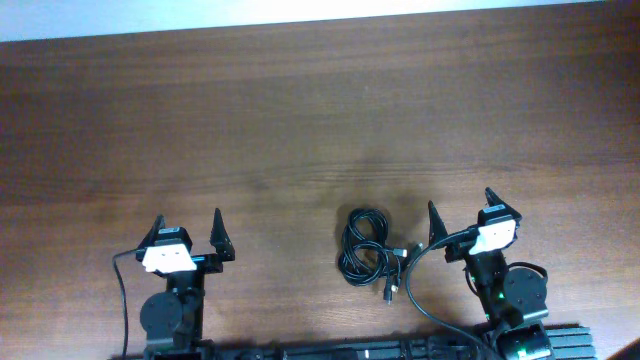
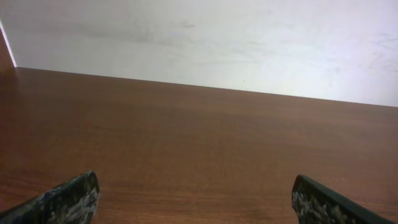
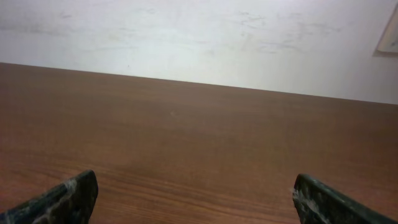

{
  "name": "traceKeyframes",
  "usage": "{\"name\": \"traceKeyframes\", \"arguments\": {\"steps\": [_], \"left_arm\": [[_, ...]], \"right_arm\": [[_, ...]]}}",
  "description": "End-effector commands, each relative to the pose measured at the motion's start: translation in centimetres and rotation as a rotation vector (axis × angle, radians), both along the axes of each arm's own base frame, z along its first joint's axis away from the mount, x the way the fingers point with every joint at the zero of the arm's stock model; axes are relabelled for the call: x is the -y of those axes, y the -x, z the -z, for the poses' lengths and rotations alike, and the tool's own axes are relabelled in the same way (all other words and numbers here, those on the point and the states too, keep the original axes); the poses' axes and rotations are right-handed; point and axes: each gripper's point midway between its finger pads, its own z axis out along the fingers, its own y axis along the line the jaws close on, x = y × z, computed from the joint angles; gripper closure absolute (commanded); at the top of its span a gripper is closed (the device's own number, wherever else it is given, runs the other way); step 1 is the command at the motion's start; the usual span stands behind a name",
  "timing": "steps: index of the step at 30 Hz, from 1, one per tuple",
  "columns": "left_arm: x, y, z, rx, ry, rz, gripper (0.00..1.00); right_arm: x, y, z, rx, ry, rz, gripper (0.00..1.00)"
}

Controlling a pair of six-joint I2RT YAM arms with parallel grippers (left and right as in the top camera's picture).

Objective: Untangle cables

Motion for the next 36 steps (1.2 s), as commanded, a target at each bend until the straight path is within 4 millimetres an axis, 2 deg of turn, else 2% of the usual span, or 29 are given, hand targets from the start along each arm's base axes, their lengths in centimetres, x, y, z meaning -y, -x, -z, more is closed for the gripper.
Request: {"name": "traceKeyframes", "arguments": {"steps": [1, 13, 17, 19, 20, 24, 28, 30, 33, 36], "left_arm": [[-0.2, 0.0, 0.1, -0.001, -0.016, -0.01, 0.01], [-0.3, 0.0, 0.1, -0.001, -0.016, -0.01, 0.01], [-0.2, 0.0, 0.1, -0.001, -0.016, -0.01, 0.01], [-0.3, 0.0, 0.1, -0.001, -0.016, -0.01, 0.01], [-0.3, 0.0, 0.1, -0.001, -0.016, -0.01, 0.01], [-0.2, 0.0, 0.1, -0.001, -0.016, -0.01, 0.01], [-0.2, 0.0, 0.1, -0.001, -0.016, -0.01, 0.01], [-0.3, 0.0, 0.1, -0.001, -0.016, -0.01, 0.01], [-0.2, 0.0, 0.1, -0.001, -0.016, -0.01, 0.01], [-0.3, 0.0, 0.1, -0.001, -0.016, -0.01, 0.01]], "right_arm": [[0.1, 0.0, 0.3, -0.006, 0.001, 0.008, 0.02], [0.1, 0.0, 0.3, -0.006, 0.002, 0.008, 0.01], [0.8, -0.1, 0.0, 0.007, 0.009, 0.046, 0.01], [-1.3, 0.2, -1.2, 0.047, -0.01, -0.077, 0.01], [-1.4, 0.4, -1.5, 0.039, -0.045, -0.08, 0.01], [-1.1, 1.7, -2.9, -0.054, -0.068, -0.073, 0.01], [-0.5, 4.6, -6.8, -0.182, -0.053, -0.06, 0.01], [-0.4, 5.3, -8.0, -0.274, -0.059, -0.053, 0.01], [-0.5, 5.3, -8.3, -0.486, -0.041, -0.041, 0.01], [-1.1, 4.0, -8.0, -0.687, -0.064, -0.035, 0.01]]}}
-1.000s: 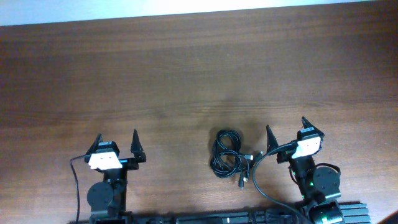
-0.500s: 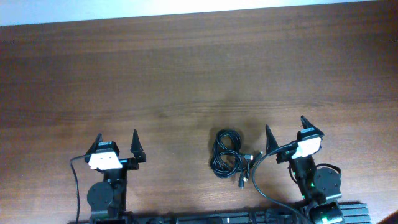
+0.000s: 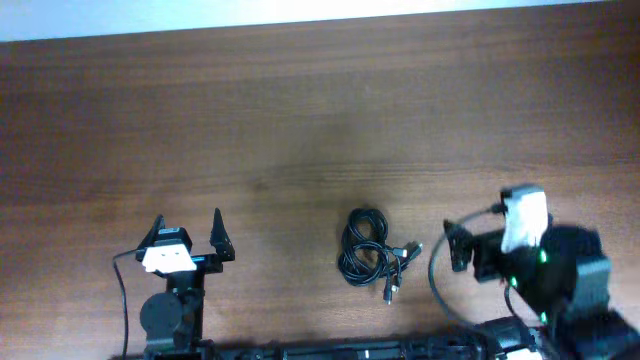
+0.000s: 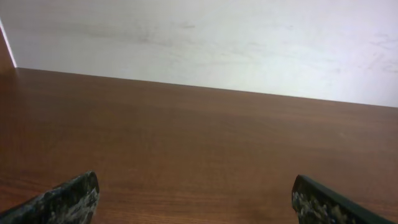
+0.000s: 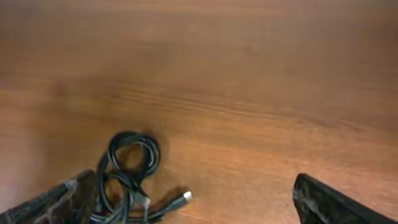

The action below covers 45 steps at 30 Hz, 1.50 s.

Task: Untangle cables
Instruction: 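Move the right gripper over the black cable bundle and grasp it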

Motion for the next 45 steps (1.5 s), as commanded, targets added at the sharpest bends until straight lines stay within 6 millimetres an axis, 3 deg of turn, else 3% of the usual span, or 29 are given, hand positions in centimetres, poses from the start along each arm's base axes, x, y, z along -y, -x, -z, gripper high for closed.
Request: {"name": "traceKeyframes", "arguments": {"steps": [1, 2, 5, 9, 13, 16, 22, 25, 32, 37, 45], "left_arm": [[-0.2, 0.0, 0.1, -0.003, -0.016, -0.009, 0.01], [-0.2, 0.0, 0.1, -0.003, -0.016, -0.009, 0.01], [-0.2, 0.0, 0.1, -0.003, -0.016, -0.009, 0.01], [-0.2, 0.0, 0.1, -0.003, -0.016, -0.009, 0.01], [-0.2, 0.0, 0.1, -0.003, -0.016, -0.009, 0.01], [-0.2, 0.0, 0.1, -0.003, -0.016, -0.009, 0.01], [-0.2, 0.0, 0.1, -0.003, -0.016, -0.009, 0.01], [-0.2, 0.0, 0.1, -0.003, -0.016, -0.009, 0.01], [-0.2, 0.0, 0.1, -0.003, -0.016, -0.009, 0.01], [-0.2, 0.0, 0.1, -0.003, -0.016, -0.009, 0.01], [-0.2, 0.0, 0.1, -0.003, -0.016, -0.009, 0.01]], "right_arm": [[-1.3, -1.6, -0.2, -0.153, -0.042, -0.021, 0.01], [-1.8, -2.1, 0.1, -0.185, -0.053, -0.038, 0.01], [-3.2, -4.0, 3.6, -0.365, -0.076, -0.07, 0.01], [-6.0, -4.5, 8.6, -0.64, -0.172, -0.15, 0.01], [-6.1, -4.9, 13.4, -0.831, -0.149, -0.135, 0.01], [-6.2, -5.1, 15.7, -0.883, -0.118, -0.132, 0.01], [-9.3, -5.3, 16.9, -0.804, -0.055, -0.241, 0.01], [-9.9, -5.0, 17.2, -0.789, 0.011, -0.261, 0.01], [-9.5, -4.8, 17.6, -0.784, 0.069, -0.251, 0.01], [-8.9, -3.9, 19.4, -0.799, 0.09, -0.244, 0.01], [-9.3, -5.0, 20.9, -0.716, 0.068, -0.252, 0.01]]}}
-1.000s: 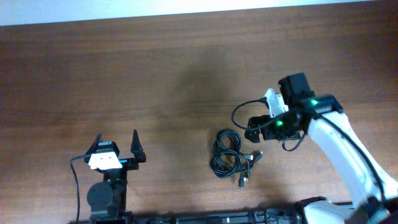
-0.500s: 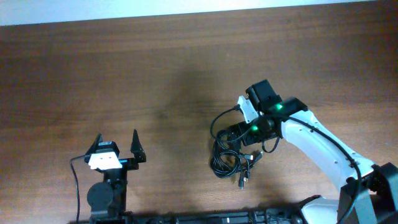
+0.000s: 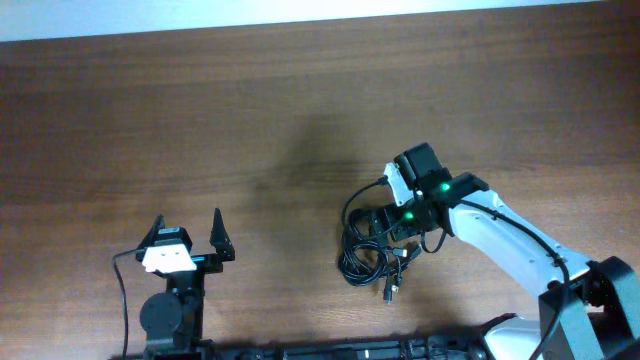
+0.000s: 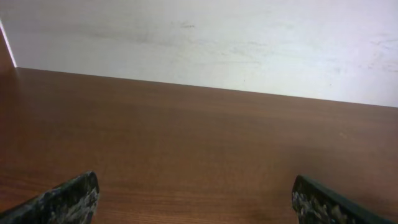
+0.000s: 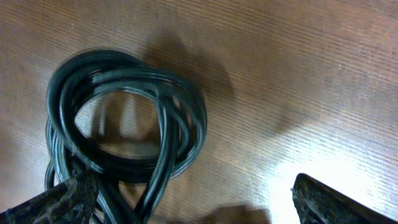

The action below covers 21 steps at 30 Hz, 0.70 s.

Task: Untangle cables
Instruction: 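Move the right gripper over the black cable bundle and grasp it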

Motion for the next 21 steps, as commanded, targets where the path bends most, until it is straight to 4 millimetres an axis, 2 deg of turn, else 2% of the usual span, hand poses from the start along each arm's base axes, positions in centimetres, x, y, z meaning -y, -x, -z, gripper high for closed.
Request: {"name": "traceKeyframes", "arguments": {"steps": [1, 2, 5, 15, 19, 21], "left_arm": [[-0.2, 0.0, 0.1, -0.003, -0.016, -0.009, 0.01], [-0.2, 0.0, 0.1, -0.003, -0.016, -0.009, 0.01], [-0.2, 0.0, 0.1, -0.003, -0.016, -0.009, 0.01], [-0.2, 0.0, 0.1, -0.003, -0.016, -0.009, 0.01], [-0.2, 0.0, 0.1, -0.003, -0.016, -0.009, 0.01], [-0.2, 0.0, 0.1, -0.003, -0.016, -0.009, 0.01]], "right_arm": [[0.0, 0.1, 1.0, 0.025, 0.0, -0.009, 0.01], [-0.1, -0.1, 1.2, 0.04, -0.006, -0.009, 0.0], [-0.4, -0.7, 1.7, 0.086, -0.025, -0.008, 0.16], [-0.4, -0.6, 3.4, 0.144, -0.049, -0.009, 0.22], [-0.9, -0.7, 3.6, 0.171, -0.062, -0.024, 0.36], [-1.6, -0.4, 3.5, 0.175, -0.066, -0.05, 0.39]]}}
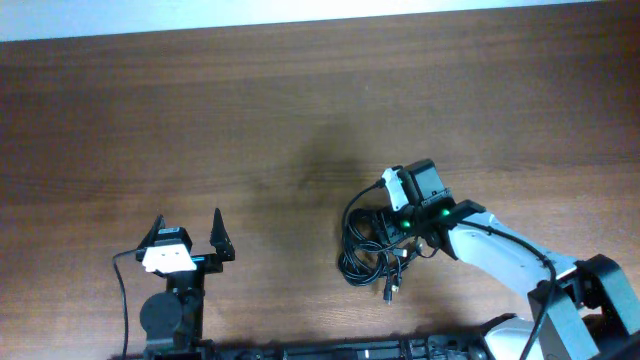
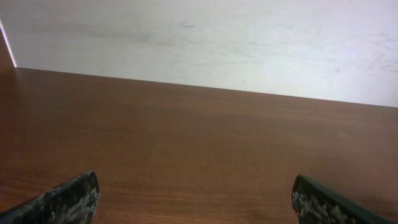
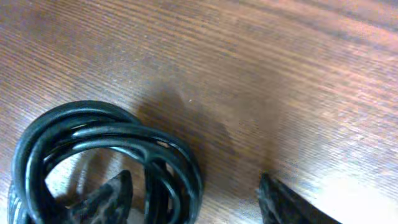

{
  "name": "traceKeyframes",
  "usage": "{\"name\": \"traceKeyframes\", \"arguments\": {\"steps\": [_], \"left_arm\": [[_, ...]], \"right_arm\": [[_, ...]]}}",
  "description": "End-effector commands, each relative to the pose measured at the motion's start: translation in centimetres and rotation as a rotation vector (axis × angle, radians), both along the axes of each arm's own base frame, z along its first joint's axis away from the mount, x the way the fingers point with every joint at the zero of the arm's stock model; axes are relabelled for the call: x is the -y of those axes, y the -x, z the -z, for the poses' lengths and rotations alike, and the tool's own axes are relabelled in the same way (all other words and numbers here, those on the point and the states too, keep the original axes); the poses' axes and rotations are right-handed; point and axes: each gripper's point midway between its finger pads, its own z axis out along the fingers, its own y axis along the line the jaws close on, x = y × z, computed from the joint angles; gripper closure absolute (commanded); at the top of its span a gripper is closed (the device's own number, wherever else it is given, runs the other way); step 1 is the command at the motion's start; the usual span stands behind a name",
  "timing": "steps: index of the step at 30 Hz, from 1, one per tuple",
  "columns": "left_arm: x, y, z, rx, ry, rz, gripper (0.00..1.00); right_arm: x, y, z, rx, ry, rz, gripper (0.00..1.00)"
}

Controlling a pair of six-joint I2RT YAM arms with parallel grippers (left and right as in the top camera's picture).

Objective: Untangle cables

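A tangle of black cables [image 1: 353, 262] lies coiled on the brown table at the front right, its plug ends [image 1: 390, 288] pointing to the front edge. My right gripper [image 1: 398, 233] is down on the bundle's right side. In the right wrist view the right gripper [image 3: 194, 200] is open and partly narrowed, its fingers [image 3: 109, 196] straddling the right strands of the cable loop [image 3: 169, 157] just above the wood. My left gripper [image 1: 187, 232] stands open at the front left, far from the cables, and the left gripper [image 2: 196, 208] has nothing between its fingers.
The wooden table [image 1: 200, 120] stretches to a white wall [image 2: 199, 37] at the far edge. The right arm [image 1: 500, 250] reaches in from the front right corner. A thin cable [image 1: 121, 290] hangs by the left arm's base.
My right gripper has dropped lower onto the cable bundle and its fingers have come closer together around the loop's right strands. The left arm has not moved.
Both grippers first rested open at the front edge, the cables lying between them. Then the right gripper was raised, looking down on the bundle from the right. Later it hung open right over the coil, and now it straddles the strands, narrower.
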Motion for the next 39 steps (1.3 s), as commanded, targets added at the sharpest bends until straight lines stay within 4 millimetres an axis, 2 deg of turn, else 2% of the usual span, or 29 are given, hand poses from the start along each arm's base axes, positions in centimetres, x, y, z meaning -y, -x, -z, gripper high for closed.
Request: {"name": "traceKeyframes", "arguments": {"steps": [1, 3, 5, 6, 7, 10, 13, 15, 19, 20, 22, 25, 29, 39], "left_arm": [[-0.2, 0.0, 0.1, -0.003, -0.016, -0.01, 0.01], [-0.3, 0.0, 0.1, -0.003, -0.016, -0.01, 0.01], [-0.3, 0.0, 0.1, -0.003, -0.016, -0.01, 0.01], [-0.2, 0.0, 0.1, -0.003, -0.016, -0.01, 0.01], [-0.2, 0.0, 0.1, -0.003, -0.016, -0.01, 0.01], [-0.2, 0.0, 0.1, -0.003, -0.016, -0.01, 0.01], [-0.2, 0.0, 0.1, -0.003, -0.016, -0.01, 0.01], [-0.3, 0.0, 0.1, -0.003, -0.016, -0.01, 0.01], [-0.2, 0.0, 0.1, -0.003, -0.016, -0.01, 0.01], [-0.2, 0.0, 0.1, -0.003, -0.016, -0.01, 0.01], [-0.2, 0.0, 0.1, -0.003, -0.016, -0.01, 0.01], [-0.2, 0.0, 0.1, -0.003, -0.016, -0.01, 0.01], [-0.3, 0.0, 0.1, -0.003, -0.016, -0.01, 0.01], [-0.2, 0.0, 0.1, -0.003, -0.016, -0.009, 0.01]], "right_arm": [[-1.2, 1.8, 0.9, -0.019, 0.02, -0.074, 0.4], [-2.2, 2.0, 0.8, 0.01, 0.037, -0.115, 0.43], [-2.8, 2.2, 0.9, 0.039, 0.075, -0.141, 0.59], [-2.8, 2.3, 0.9, 0.044, 0.084, -0.144, 0.71], [-2.8, 2.2, 0.9, 0.049, 0.092, -0.141, 0.96], [-3.1, 0.9, -0.1, 0.098, 0.092, -0.125, 0.96], [-3.4, -1.6, -3.6, 0.176, 0.111, -0.095, 0.96], [-4.1, -3.0, -7.3, 0.245, 0.11, -0.125, 0.96], [-4.7, -5.0, -16.2, 0.434, 0.095, -0.157, 0.96], [-4.8, -5.3, -19.1, 0.508, 0.076, -0.169, 0.96], [-4.6, -5.1, -22.1, 0.588, 0.054, -0.165, 0.96], [-3.9, -4.4, -25.1, 0.668, 0.019, -0.144, 0.96], [-3.5, -3.8, -26.9, 0.734, 0.025, -0.172, 0.96], [-4.1, -2.9, -26.1, 0.688, -0.001, -0.212, 0.96]]}}
